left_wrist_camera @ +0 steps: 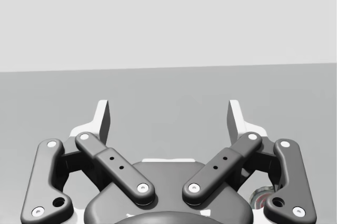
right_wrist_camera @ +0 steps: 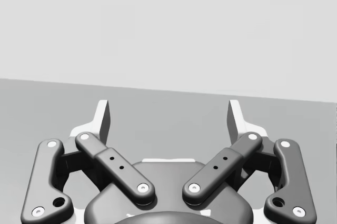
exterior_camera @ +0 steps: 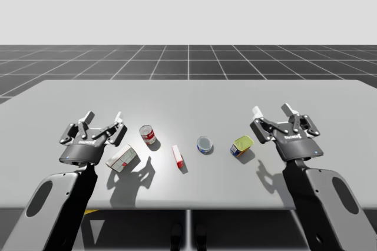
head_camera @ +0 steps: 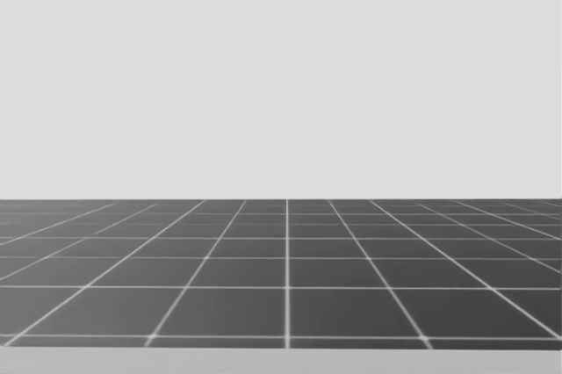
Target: Lift the meat can off the table.
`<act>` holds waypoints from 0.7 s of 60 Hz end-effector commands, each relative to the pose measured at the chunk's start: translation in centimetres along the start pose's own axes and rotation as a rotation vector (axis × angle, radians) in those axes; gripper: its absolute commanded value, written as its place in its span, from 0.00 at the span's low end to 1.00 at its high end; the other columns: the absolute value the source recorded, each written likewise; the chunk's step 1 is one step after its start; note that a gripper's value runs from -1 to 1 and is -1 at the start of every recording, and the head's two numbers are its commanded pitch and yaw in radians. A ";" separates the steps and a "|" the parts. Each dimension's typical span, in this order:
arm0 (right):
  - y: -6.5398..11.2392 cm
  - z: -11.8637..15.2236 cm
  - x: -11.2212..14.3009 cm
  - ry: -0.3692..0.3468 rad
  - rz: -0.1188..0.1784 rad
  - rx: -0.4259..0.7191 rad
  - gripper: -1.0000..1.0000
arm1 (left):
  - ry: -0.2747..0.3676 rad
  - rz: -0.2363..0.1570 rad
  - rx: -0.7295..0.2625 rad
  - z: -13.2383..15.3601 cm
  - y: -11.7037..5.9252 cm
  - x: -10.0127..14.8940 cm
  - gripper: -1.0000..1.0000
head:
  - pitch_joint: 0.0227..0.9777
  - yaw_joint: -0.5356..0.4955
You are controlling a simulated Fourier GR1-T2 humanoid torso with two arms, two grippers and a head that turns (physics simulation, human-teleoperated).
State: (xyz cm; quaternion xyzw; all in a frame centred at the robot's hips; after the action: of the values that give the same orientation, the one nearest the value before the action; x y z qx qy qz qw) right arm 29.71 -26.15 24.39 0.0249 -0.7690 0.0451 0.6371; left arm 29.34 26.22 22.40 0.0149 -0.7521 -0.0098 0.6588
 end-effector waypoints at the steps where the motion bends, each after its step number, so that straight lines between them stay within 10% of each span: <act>1: 0.2 0.1 0.0 -0.030 -0.018 -0.030 0.00 | -0.001 -0.001 0.004 0.0 0.1 0.0 0.00 | 0.04 0.54; 17: 0.0 0.0 0.1 -0.012 -0.024 0.027 0.00 | -0.005 -0.001 0.011 0.0 0.2 0.1 0.00 | 0.13 0.54; 42: 0.1 -0.2 -0.2 0.006 -0.001 0.026 0.00 | -0.010 -0.016 0.018 0.0 0.6 0.3 0.00 | 0.61 0.42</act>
State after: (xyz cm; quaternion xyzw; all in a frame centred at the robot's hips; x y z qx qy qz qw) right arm 29.84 -26.05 24.36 0.0354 -0.7685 0.0523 0.6368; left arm 29.28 26.74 22.62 0.0249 -0.7545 -0.0064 0.6558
